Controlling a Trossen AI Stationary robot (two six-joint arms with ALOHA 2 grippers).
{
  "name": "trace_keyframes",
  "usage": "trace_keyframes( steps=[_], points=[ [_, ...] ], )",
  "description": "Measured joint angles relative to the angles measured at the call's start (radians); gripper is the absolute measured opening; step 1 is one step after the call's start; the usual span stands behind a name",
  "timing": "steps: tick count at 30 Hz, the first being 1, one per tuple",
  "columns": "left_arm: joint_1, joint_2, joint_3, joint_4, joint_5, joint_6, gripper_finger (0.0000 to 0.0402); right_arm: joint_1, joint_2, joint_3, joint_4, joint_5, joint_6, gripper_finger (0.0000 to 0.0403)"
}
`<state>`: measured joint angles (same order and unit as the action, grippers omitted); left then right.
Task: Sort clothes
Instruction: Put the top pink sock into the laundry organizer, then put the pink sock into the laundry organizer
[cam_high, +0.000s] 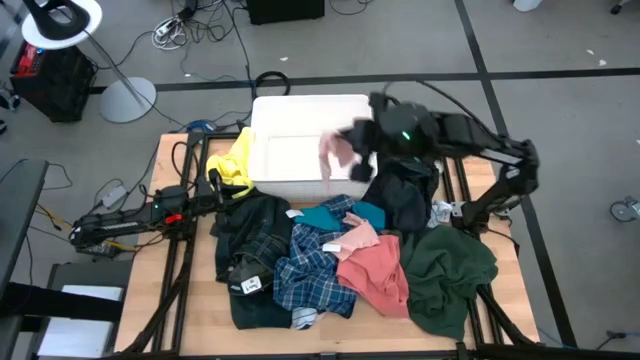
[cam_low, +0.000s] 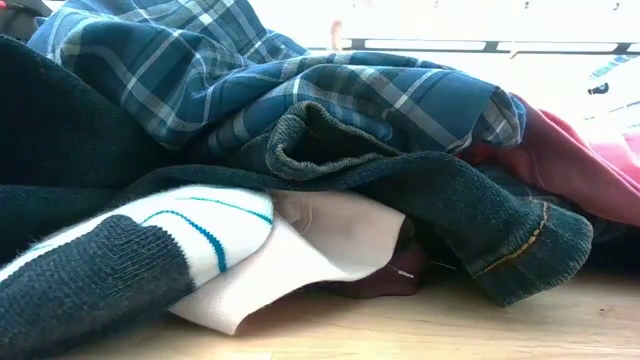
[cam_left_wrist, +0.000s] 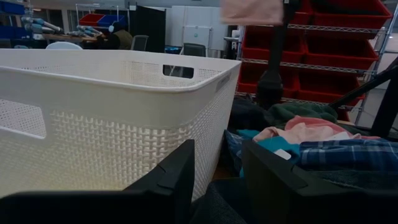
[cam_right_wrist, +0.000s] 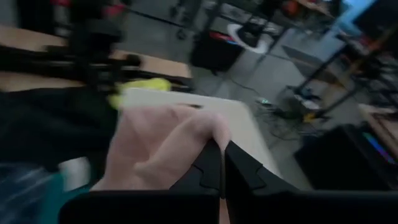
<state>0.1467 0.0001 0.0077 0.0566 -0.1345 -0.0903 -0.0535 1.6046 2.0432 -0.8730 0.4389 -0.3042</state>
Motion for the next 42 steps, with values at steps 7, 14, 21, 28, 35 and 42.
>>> trace_keyframes(
  steps=[7,14,21,28,35,42],
  points=[
    [0.0,0.0,0.0,0.0,0.0,0.0,0.0137,-0.207,0.151,0.054,-0.005,-0.179,0.062,0.0],
    [0.0,0.0,0.0,0.0,0.0,0.0,0.0137,-0.295,0.284,0.053,-0.138,-0.233,0.19,0.0007],
    [0.0,0.0,0.0,0.0,0.0,0.0,0.0137,-0.303,0.371,0.053,-0.22,-0.234,0.283,0.0046],
    [0.0,0.0,0.0,0.0,0.0,0.0,0.0137,-0.303,0.353,0.053,-0.23,-0.252,0.286,0.0098],
    [0.0,0.0,0.0,0.0,0.0,0.0,0.0137,-0.279,0.223,0.053,-0.323,-0.251,0.288,0.0134],
    [0.0,0.0,0.0,0.0,0.0,0.0,0.0137,-0.201,0.077,0.053,-0.443,-0.282,0.332,0.0144]
  ],
)
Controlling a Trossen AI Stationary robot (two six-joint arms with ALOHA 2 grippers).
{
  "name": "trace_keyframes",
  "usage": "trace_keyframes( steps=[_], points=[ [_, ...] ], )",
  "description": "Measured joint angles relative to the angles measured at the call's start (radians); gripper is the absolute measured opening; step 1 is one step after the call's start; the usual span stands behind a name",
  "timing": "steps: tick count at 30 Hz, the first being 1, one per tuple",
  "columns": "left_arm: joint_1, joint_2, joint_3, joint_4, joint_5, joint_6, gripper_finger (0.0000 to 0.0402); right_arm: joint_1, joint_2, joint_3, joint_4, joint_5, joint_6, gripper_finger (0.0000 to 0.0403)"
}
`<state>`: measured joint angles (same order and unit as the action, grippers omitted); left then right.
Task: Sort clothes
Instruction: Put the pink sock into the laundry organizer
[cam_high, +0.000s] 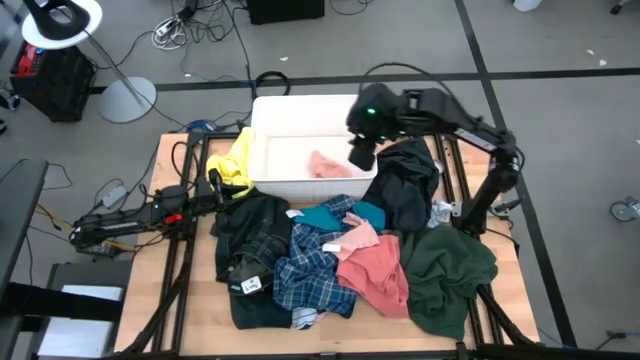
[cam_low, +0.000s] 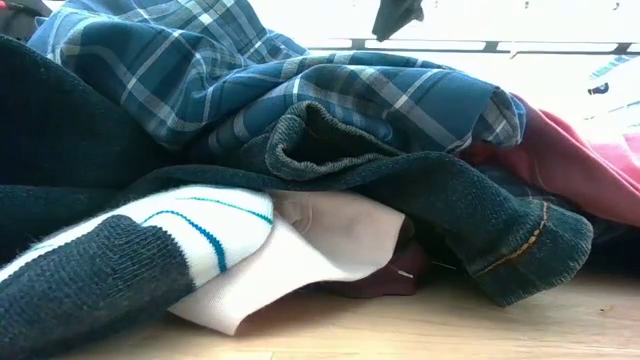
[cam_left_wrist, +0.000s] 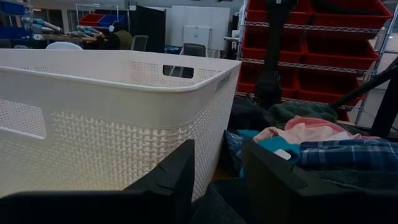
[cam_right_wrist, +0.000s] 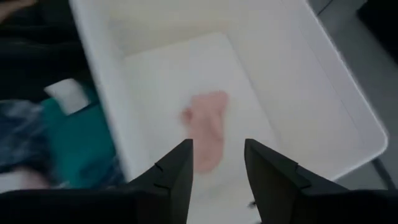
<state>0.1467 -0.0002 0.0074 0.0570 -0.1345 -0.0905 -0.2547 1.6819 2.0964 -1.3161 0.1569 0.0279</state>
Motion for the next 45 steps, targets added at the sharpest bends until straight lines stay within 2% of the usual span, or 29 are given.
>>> trace_keyframes(
  steps=[4,10,15,29,39,45],
  points=[
    [0.0,0.0,0.0,0.0,0.0,0.0,0.0137,0.08,-0.072,0.0,-0.058,-0.083,0.06,0.0141],
    [0.0,0.0,0.0,0.0,0.0,0.0,0.0137,0.227,-0.122,-0.033,-0.149,-0.086,0.102,0.0141],
    [0.0,0.0,0.0,0.0,0.0,0.0,0.0137,0.311,-0.126,-0.141,-0.148,-0.083,0.11,0.0138],
    [0.0,0.0,0.0,0.0,0.0,0.0,0.0137,0.385,-0.126,-0.52,0.142,-0.114,0.12,0.0133],
    [0.0,0.0,0.0,0.0,0.0,0.0,0.0137,0.419,-0.126,-0.731,0.357,-0.127,0.202,0.0132],
    [0.0,0.0,0.0,0.0,0.0,0.0,0.0137,0.462,-0.126,-0.799,0.468,-0.127,0.215,0.0134]
  ],
)
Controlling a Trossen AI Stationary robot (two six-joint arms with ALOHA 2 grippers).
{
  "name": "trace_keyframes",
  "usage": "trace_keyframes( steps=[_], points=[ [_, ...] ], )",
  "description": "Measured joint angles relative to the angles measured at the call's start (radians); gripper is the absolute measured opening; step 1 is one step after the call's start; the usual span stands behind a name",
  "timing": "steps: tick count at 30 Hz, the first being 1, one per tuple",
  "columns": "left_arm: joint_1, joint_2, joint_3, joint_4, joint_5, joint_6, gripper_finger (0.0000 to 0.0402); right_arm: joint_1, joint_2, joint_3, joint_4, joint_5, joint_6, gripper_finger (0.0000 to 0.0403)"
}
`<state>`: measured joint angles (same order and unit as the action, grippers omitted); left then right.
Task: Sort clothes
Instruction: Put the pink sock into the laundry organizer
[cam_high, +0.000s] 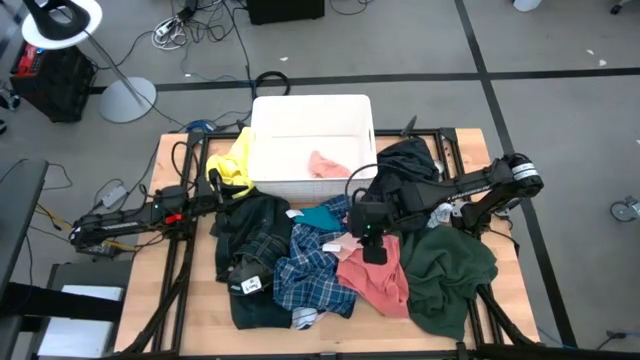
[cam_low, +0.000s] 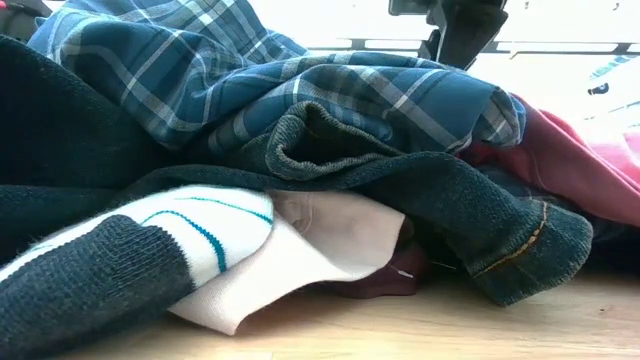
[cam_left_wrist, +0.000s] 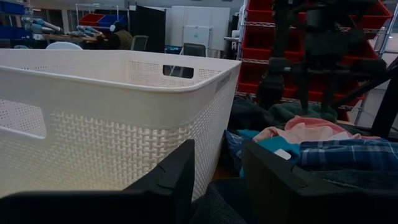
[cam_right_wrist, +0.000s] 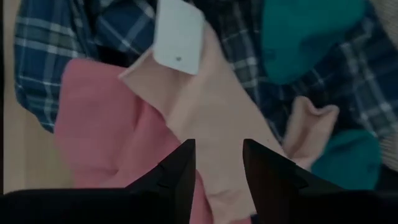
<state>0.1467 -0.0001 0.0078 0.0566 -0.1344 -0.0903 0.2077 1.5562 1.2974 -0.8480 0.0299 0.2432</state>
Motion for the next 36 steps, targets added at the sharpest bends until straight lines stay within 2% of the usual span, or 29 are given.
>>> trace_keyframes(
  steps=[10,20,23,26,31,36],
  points=[
    [0.0,0.0,0.0,0.0,0.0,0.0,0.0137,0.054,0.0,-0.039,0.018,0.0,-0.051,0.0132],
    [0.0,0.0,0.0,0.0,0.0,0.0,0.0137,0.051,0.014,-0.093,0.145,0.007,-0.13,0.0132],
    [0.0,0.0,0.0,0.0,0.0,0.0,0.0137,0.051,0.014,-0.119,0.157,0.051,-0.142,0.0127],
    [0.0,0.0,0.0,0.0,0.0,0.0,0.0137,0.051,0.014,-0.136,0.176,0.089,-0.143,0.0102],
    [0.0,0.0,0.0,0.0,0.0,0.0,0.0137,0.051,0.014,-0.137,0.177,0.09,-0.132,0.0014],
    [0.0,0.0,0.0,0.0,0.0,0.0,0.0137,0.053,-0.002,-0.09,0.088,0.067,-0.098,0.0006]
  ],
)
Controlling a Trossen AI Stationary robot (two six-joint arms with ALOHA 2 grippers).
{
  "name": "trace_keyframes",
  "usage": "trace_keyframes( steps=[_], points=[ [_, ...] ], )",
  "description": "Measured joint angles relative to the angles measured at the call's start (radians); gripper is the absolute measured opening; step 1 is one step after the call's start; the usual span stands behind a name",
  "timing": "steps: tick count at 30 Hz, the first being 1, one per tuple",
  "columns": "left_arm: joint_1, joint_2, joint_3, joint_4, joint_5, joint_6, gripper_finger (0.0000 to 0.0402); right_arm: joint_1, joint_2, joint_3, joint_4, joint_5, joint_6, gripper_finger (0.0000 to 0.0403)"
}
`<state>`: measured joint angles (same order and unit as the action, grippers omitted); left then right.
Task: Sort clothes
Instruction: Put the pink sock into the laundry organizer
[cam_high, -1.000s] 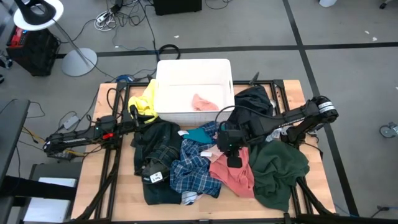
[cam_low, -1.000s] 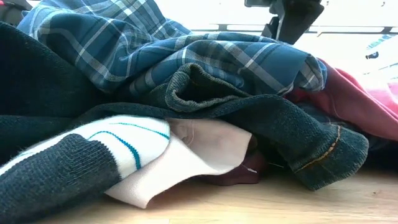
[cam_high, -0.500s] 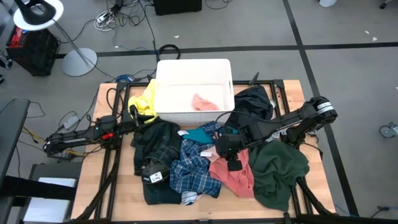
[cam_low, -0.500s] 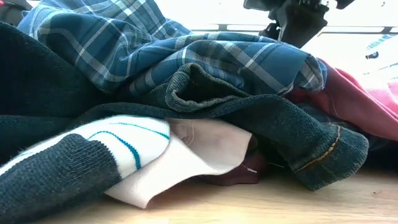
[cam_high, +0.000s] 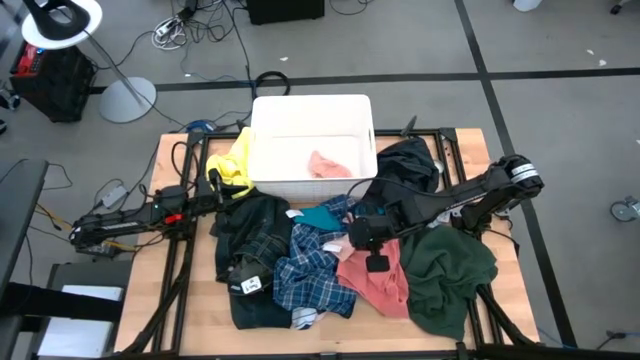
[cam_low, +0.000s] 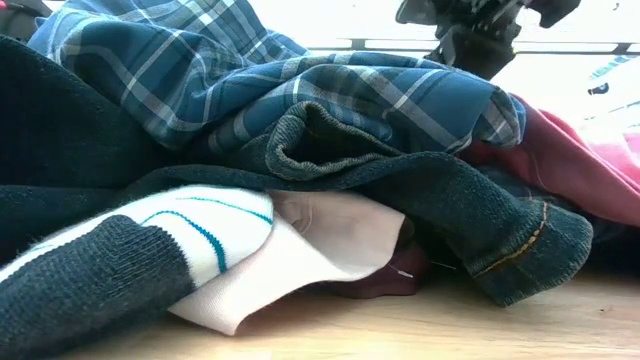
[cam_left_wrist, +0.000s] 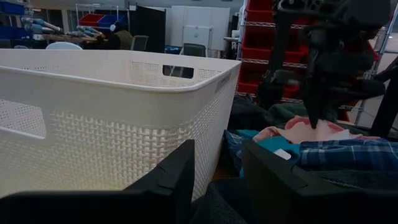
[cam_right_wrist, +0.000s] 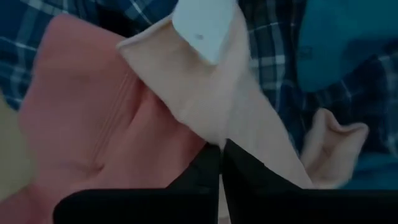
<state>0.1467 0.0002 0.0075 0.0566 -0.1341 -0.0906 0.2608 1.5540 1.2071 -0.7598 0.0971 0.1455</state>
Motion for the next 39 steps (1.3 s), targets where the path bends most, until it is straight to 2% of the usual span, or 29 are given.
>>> trace_keyframes(
  steps=[11,16,20,26,33,39],
  points=[
    [0.0,0.0,0.0,0.0,0.0,0.0,0.0137,-0.007,-0.083,0.323,-0.388,0.126,-0.044,0.0002],
    [0.0,0.0,0.0,0.0,0.0,0.0,0.0137,-0.024,-0.105,0.496,-0.456,0.215,-0.078,0.0001],
    [0.0,0.0,0.0,0.0,0.0,0.0,0.0137,-0.061,-0.097,0.622,-0.429,0.257,-0.147,0.0001],
    [0.0,0.0,0.0,0.0,0.0,0.0,0.0137,-0.164,-0.066,0.739,-0.287,0.259,-0.297,0.0001],
    [0.0,0.0,0.0,0.0,0.0,0.0,0.0137,-0.308,-0.048,0.751,-0.047,0.244,-0.463,0.0],
    [0.0,0.0,0.0,0.001,0.0,0.0,0.0137,-0.447,0.008,0.751,0.038,0.134,-0.478,0.0]
  ],
)
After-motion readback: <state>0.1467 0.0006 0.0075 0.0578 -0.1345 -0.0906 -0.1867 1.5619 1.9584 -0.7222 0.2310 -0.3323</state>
